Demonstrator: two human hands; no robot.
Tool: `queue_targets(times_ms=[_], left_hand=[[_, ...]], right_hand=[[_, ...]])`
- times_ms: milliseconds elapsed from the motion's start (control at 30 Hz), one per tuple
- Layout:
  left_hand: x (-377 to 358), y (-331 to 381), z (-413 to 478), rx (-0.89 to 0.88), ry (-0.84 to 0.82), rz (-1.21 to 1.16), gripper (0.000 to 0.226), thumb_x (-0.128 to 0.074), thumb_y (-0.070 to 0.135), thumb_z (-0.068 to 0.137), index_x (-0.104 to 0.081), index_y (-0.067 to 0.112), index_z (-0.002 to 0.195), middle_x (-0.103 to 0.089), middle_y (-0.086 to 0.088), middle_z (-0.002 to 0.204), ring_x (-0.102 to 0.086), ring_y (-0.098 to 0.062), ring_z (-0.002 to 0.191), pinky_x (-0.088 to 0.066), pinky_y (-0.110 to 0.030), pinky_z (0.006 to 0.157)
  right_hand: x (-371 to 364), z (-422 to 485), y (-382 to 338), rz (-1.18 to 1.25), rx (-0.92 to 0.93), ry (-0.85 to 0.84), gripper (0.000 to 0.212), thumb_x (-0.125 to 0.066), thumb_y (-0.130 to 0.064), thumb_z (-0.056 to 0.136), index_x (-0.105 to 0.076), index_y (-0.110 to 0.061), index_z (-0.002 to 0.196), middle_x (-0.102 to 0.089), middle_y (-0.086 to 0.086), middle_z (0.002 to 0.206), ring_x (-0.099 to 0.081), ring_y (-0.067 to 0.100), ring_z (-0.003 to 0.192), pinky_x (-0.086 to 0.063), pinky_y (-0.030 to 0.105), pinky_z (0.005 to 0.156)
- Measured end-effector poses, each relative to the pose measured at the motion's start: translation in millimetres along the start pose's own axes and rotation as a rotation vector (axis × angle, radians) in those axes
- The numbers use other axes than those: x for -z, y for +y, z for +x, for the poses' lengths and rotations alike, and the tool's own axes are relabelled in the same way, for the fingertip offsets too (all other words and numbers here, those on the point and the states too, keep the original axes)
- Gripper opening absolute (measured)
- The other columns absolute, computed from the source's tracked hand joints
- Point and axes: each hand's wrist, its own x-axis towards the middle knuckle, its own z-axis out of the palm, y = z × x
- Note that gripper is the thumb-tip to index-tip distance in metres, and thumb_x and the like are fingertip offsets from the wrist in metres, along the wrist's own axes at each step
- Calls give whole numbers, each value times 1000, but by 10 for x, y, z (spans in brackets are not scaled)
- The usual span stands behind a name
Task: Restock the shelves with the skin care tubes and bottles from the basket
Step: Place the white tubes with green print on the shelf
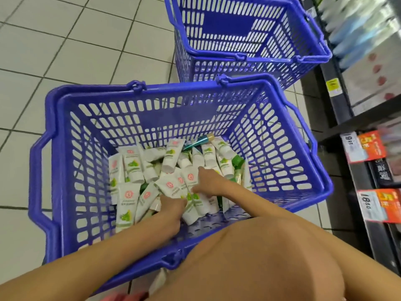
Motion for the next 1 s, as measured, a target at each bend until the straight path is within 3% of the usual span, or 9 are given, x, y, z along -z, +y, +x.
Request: queue_targets(times_ms=[133,200,300,367,500,567,733,833,1000], left_hand=[[-120,254,-360,-226,-248,144,30,-45,3,94,-47,22,117,-59,-6,116,-57,-16,90,-47,-27,68],[-251,418,-564,-406,-352,204,30,-44,12,96,-43,26,122,-59,-1,123,-59,-16,102,-47,-26,69],[-692,603,-929,-581,-577,204,34,-39,16,98,-38,30,129,-58,7,125,-59,-11,108,-54,-28,79],[-1137,605,-1246,-665,-742,230,34,-35,14,99,-36,25,131,-56,5,124,-59,-11,104,-53,-26,82],[-2070,249,-1969,-726,-1135,366,31,-34,10,99,-35,16,129,-57,-2,113,-59,-10,84,-50,-21,67],[-2479,-112,-2371,-721,-1312,494,37,-36,6,98,-33,9,135,-55,-11,124,-59,-21,96,-51,-32,79],[-3057,-1337,-3342,-761,-1551,770,37,-40,14,98,-41,-1,131,-60,-12,115,-59,-19,97,-48,-42,90],[-3181,-2137,-3734,-560,-1677,758,37,-37,16,99,-42,0,131,-56,-19,127,-57,-28,110,-47,-42,96],[-3251,-3123,-4056,-603,-1814,912,26,-32,21,100,-44,19,122,-56,-9,106,-53,-24,93,-43,-42,87]], right_hand=[[290,-262,3,418,158,180,36,-52,-16,92,-44,-3,125,-54,14,127,-52,29,116,-45,43,94],[515,-557,76,698,181,374,25,-47,-14,94,-47,-9,119,-57,11,124,-56,25,111,-44,47,98],[830,-1165,341,1001,178,614,35,-40,-25,99,-42,-15,132,-54,8,131,-55,24,117,-44,47,100],[957,-1692,614,1070,206,767,33,-36,-26,100,-43,-14,130,-55,10,129,-57,26,114,-46,46,96],[883,-2940,1303,1322,164,1033,21,-36,-21,100,-50,-7,108,-61,12,83,-57,15,59,-48,25,53],[627,-3603,1655,1505,112,1116,20,-40,-19,97,-50,-4,106,-60,6,63,-55,11,42,-44,18,41],[-426,-4906,2299,1520,135,1465,23,-42,-20,97,-48,-19,119,-70,-3,88,-65,12,66,-53,27,61],[-1149,-5496,2552,1457,108,1583,35,-49,-32,93,-42,-30,127,-67,-4,106,-64,16,76,-56,36,71],[-2045,-6117,2810,1583,14,1742,40,-53,-33,83,-47,-20,121,-62,-1,83,-59,9,58,-51,24,54]])
